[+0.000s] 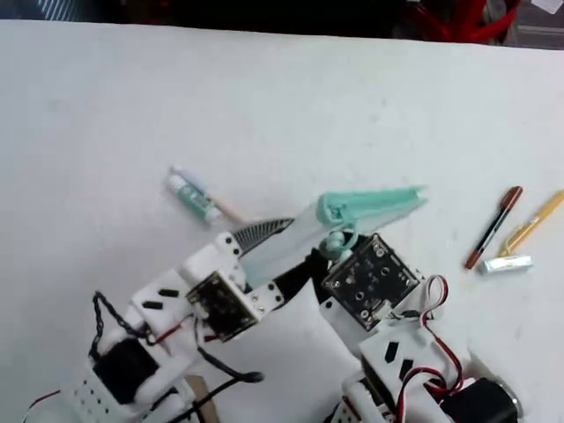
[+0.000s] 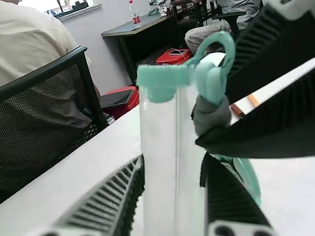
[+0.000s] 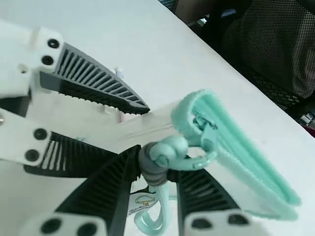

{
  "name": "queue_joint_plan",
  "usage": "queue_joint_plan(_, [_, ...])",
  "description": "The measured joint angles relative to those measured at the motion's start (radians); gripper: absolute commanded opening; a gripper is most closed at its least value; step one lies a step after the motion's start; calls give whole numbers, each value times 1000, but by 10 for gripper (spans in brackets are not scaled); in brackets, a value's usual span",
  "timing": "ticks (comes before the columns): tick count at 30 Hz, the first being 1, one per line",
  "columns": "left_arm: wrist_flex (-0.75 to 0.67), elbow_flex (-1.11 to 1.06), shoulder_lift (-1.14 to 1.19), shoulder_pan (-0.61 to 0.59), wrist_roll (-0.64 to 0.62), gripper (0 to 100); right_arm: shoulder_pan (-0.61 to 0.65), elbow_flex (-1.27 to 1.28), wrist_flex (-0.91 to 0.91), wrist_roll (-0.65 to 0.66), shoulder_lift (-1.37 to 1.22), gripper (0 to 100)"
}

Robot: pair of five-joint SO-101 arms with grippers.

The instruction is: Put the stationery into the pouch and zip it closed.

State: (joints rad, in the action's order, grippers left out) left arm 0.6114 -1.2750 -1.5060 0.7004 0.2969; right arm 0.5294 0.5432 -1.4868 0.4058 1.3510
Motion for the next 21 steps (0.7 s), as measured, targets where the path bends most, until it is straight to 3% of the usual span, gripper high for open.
queue_joint_plan(9, [-40,26,152,-18,26,264,0,0,-5,9,2,18])
queue_joint_plan(17, [292,141,118,-117,35,322,2,0,-5,77,2,18])
queue_joint_plan(21, [459,245,61,-160,129,335,2,0,-5,100,2,18])
